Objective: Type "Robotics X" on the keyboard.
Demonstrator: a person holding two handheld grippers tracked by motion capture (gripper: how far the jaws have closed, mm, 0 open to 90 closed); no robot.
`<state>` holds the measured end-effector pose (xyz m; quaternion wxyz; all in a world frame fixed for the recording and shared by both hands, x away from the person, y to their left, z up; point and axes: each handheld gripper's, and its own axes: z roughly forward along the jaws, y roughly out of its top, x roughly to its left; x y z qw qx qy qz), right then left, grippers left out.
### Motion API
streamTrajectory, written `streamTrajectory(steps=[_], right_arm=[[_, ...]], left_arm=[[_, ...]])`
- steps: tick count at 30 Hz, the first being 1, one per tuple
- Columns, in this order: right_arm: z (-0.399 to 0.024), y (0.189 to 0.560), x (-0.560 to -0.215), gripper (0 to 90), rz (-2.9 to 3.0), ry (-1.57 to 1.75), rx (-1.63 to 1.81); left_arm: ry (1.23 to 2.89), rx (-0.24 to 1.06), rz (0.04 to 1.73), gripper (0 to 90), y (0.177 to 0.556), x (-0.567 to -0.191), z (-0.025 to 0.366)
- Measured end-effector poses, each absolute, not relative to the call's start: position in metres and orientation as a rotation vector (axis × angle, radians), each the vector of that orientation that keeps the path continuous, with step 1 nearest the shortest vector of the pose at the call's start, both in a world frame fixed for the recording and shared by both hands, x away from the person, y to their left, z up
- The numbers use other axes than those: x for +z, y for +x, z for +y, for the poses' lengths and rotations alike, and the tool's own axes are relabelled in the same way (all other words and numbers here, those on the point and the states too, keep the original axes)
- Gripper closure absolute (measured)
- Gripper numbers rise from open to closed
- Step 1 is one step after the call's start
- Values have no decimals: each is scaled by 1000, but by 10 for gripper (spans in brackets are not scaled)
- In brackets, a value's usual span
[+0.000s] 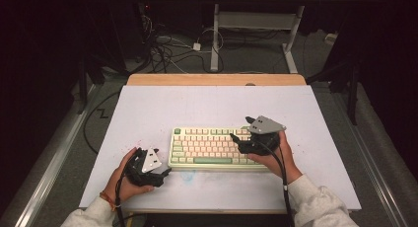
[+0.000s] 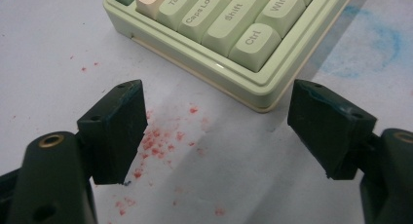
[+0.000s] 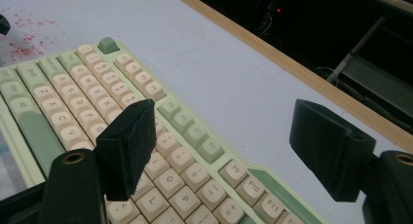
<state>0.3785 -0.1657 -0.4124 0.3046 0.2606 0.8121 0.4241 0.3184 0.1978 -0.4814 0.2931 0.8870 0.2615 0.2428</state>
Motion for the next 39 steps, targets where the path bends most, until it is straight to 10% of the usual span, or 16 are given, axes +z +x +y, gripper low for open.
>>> streamTrajectory(steps=[14,23,32,39], right_arm=[[-192,364,-412,233,2092,697,1112],[-211,348,-418,235,2058,695,1093],[-231,325,-431,239,2038,723,1085],[-239,312,-437,240,2045,723,1067]], left_arm=[[2263,655,735,257,315,-471,202],[2234,650,747,433,312,-460,203],[2230,573,733,827,315,-449,201],[2227,574,704,880,314,-438,195]])
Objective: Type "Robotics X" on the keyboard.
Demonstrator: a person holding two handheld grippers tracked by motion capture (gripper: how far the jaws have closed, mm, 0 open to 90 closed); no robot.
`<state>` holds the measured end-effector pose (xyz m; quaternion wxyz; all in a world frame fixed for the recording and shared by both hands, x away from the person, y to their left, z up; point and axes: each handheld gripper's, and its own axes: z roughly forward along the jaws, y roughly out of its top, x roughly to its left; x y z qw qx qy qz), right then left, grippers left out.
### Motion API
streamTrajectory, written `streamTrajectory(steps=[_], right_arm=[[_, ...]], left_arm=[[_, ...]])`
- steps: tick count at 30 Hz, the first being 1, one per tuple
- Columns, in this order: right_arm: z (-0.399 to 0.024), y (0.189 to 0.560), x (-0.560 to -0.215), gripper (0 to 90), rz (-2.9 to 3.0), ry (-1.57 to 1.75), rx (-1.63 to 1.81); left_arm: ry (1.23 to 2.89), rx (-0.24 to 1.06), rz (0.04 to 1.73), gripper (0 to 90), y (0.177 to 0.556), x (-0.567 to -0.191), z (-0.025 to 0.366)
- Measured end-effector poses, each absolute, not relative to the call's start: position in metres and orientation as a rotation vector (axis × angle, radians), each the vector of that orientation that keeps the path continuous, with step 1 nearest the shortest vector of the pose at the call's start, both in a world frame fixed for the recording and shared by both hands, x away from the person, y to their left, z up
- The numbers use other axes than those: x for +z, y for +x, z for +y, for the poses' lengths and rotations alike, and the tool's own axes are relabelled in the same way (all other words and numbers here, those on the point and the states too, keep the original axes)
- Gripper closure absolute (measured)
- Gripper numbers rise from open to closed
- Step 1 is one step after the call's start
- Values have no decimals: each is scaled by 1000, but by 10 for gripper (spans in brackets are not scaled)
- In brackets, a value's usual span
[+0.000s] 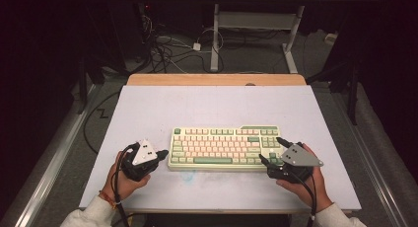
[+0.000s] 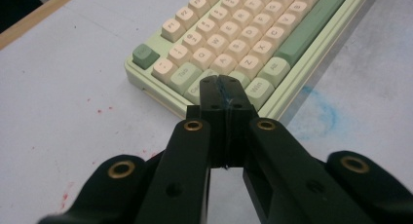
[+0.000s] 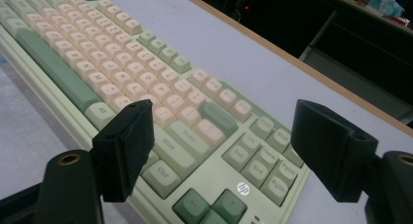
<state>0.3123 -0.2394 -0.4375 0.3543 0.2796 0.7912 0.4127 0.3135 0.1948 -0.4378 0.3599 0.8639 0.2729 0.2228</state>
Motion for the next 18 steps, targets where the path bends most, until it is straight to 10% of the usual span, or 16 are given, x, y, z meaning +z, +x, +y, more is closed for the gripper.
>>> streamTrajectory(steps=[18], right_arm=[[-249,300,-444,240,2062,737,1058]], left_arm=[[2300,530,597,879,327,-431,158]])
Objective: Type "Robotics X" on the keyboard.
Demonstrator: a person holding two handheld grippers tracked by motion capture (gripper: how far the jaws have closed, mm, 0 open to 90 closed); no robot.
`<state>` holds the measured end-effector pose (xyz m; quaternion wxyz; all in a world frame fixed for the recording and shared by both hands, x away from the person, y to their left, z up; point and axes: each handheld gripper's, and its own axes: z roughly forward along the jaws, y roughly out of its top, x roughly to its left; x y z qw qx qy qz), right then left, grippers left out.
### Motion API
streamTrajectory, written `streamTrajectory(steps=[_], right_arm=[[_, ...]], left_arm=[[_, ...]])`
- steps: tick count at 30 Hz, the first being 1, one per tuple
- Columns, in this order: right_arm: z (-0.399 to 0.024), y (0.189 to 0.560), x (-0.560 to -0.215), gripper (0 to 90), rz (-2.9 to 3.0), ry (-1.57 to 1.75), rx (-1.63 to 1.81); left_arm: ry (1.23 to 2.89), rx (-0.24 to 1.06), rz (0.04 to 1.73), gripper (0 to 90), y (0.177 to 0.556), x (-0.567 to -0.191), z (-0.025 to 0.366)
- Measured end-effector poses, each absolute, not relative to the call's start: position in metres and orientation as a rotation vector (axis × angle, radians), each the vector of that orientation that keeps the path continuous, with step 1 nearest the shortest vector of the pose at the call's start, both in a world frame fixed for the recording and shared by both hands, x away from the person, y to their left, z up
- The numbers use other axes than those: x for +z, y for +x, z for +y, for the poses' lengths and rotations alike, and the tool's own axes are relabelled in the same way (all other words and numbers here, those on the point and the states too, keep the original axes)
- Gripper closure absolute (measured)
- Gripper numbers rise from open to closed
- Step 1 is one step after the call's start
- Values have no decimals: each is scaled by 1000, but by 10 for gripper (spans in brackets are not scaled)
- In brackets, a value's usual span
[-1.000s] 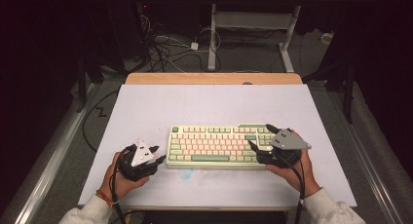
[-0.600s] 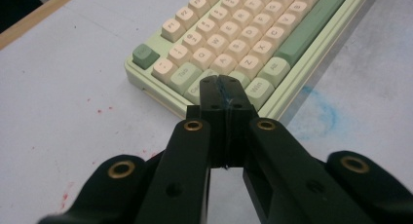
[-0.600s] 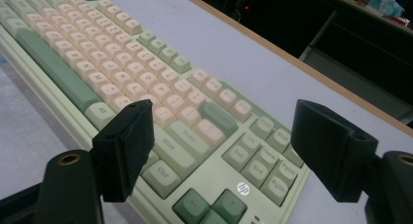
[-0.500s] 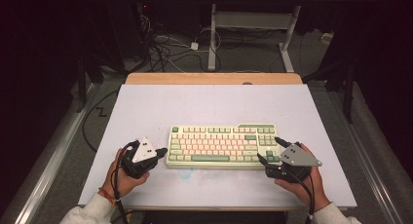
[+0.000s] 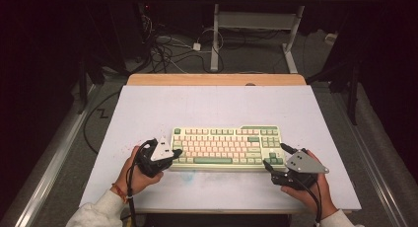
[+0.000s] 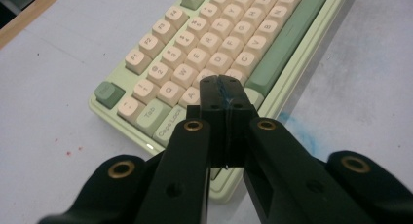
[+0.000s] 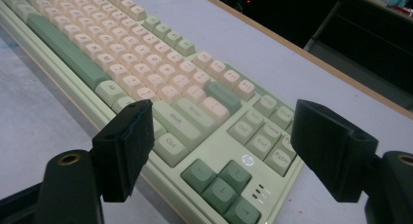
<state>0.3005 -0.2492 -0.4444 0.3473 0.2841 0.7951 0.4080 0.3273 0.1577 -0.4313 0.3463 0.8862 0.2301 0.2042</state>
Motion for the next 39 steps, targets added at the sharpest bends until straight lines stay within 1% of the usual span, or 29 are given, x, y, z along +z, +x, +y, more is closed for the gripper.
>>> streamTrajectory(steps=[5,9,16,29,39], right_arm=[[-248,300,-445,240,2065,735,1054],[-247,301,-446,239,2075,726,1051],[-245,302,-449,239,2096,728,1039],[-243,303,-450,239,2111,727,1042],[-242,304,-452,239,2126,714,1029]], left_arm=[[2309,518,570,879,331,-429,146],[2330,546,544,879,335,-428,136],[2339,534,510,880,347,-425,121],[2385,455,471,880,364,-432,97],[2434,400,467,879,367,-444,93]])
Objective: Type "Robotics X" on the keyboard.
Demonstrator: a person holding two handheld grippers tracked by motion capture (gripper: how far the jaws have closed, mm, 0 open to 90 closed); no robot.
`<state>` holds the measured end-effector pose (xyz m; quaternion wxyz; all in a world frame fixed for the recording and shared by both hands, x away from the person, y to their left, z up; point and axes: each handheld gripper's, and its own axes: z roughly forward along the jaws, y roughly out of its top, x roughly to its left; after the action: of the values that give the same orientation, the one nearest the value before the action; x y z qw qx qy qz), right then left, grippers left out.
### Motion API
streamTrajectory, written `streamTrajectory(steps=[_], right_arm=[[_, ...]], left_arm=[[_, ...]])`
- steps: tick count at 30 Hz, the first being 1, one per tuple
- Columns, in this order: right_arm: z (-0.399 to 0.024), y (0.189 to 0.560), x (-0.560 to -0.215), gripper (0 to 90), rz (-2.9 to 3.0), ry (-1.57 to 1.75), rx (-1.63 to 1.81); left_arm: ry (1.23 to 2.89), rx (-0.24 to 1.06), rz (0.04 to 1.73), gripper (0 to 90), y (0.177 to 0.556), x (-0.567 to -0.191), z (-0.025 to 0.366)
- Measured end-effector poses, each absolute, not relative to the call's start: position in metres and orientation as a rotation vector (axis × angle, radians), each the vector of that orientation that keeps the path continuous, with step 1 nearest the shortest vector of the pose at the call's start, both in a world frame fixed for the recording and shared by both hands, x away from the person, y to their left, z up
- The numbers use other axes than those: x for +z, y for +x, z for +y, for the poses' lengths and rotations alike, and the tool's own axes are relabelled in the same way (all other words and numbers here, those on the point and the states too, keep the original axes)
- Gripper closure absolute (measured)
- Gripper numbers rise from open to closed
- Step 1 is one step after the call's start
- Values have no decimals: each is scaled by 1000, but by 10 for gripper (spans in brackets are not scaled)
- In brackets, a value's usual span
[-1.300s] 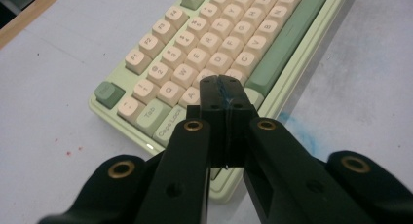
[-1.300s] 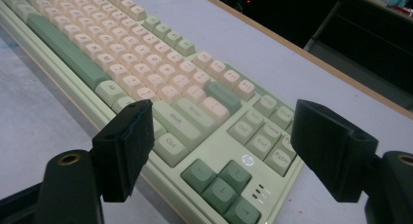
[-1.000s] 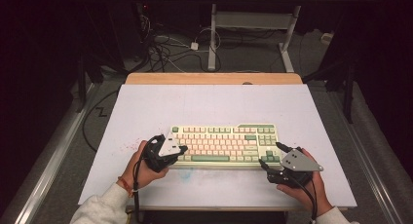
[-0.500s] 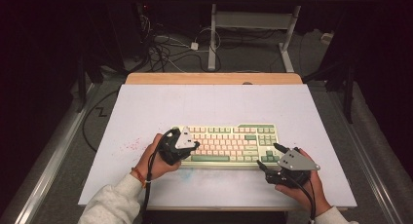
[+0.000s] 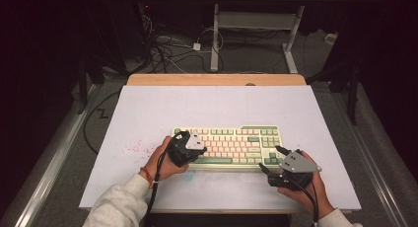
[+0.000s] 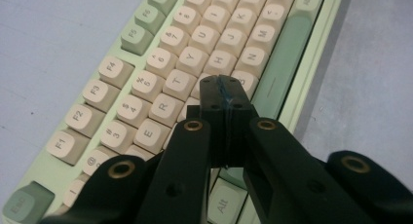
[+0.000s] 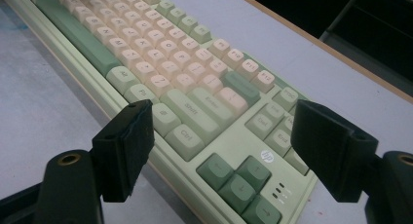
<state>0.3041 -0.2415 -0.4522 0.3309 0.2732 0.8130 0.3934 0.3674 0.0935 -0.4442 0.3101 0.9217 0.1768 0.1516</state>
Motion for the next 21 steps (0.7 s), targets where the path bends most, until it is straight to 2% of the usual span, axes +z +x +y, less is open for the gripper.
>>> streamTrajectory(steps=[21], right_arm=[[-238,303,-454,241,2152,686,1009]], left_arm=[[2480,403,484,879,373,-455,93]])
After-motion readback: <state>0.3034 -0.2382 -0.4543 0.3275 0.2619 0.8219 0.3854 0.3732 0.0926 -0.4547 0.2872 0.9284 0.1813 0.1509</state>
